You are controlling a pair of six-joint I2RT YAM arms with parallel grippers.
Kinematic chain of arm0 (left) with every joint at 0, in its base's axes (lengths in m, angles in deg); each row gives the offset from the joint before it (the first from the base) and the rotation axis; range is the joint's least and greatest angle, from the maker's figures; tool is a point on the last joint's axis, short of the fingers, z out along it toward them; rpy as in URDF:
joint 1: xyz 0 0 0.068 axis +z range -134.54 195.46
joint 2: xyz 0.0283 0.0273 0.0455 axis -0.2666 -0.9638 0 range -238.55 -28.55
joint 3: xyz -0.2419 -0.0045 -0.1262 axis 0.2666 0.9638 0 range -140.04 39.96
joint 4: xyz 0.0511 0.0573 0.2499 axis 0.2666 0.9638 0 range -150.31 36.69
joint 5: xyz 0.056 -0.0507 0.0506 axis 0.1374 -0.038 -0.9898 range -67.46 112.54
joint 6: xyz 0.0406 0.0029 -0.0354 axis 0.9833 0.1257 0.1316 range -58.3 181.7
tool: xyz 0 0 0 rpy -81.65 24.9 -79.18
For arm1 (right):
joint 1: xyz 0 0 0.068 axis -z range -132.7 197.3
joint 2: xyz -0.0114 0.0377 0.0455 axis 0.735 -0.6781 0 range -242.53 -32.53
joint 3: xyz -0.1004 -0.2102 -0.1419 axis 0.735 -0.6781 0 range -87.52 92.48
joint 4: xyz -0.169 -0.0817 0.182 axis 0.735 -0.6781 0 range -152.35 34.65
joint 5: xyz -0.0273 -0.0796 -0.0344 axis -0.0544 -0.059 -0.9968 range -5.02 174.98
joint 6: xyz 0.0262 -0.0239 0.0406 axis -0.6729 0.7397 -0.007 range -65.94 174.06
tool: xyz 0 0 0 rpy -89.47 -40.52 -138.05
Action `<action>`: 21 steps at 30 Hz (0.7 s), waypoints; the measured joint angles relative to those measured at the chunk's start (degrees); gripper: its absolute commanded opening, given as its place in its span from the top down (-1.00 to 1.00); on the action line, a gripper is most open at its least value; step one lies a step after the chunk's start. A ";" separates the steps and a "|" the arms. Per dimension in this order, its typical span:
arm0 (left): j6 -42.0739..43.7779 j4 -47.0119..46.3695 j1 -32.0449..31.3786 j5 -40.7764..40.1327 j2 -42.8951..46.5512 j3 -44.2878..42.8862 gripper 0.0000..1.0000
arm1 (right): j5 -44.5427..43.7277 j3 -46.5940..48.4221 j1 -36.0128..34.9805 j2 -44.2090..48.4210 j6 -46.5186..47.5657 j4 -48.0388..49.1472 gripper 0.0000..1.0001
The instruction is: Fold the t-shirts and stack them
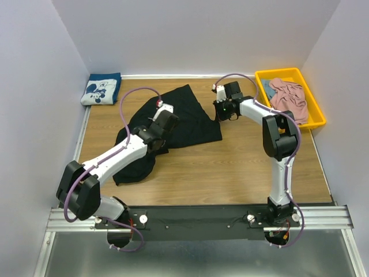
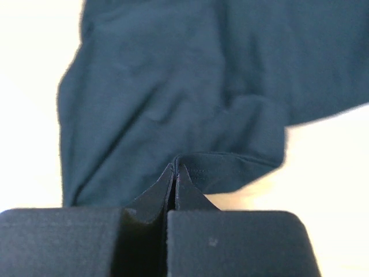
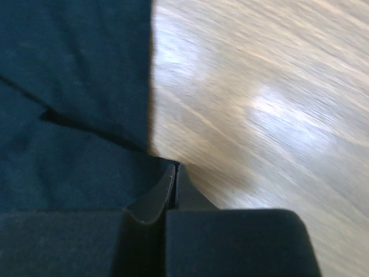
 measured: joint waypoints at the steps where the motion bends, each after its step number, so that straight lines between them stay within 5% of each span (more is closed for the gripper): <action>1: 0.50 -0.28 0.94 -0.04 0.11 -0.07 1.00 | -1.97 0.70 -0.13 0.00 -0.59 -1.14 0.99; 7: 5.68 -2.75 11.45 -0.50 0.15 -6.73 1.00 | -10.73 7.19 -0.50 0.50 -3.39 -6.10 0.99; 14: 11.61 -7.21 22.75 -2.62 -6.10 -32.28 1.00 | -23.34 24.15 0.24 6.40 -4.87 -7.43 0.99; 21: 18.01 -11.61 25.75 -4.85 -10.21 -54.66 1.00 | -30.77 36.48 2.36 17.53 -3.15 -6.47 0.99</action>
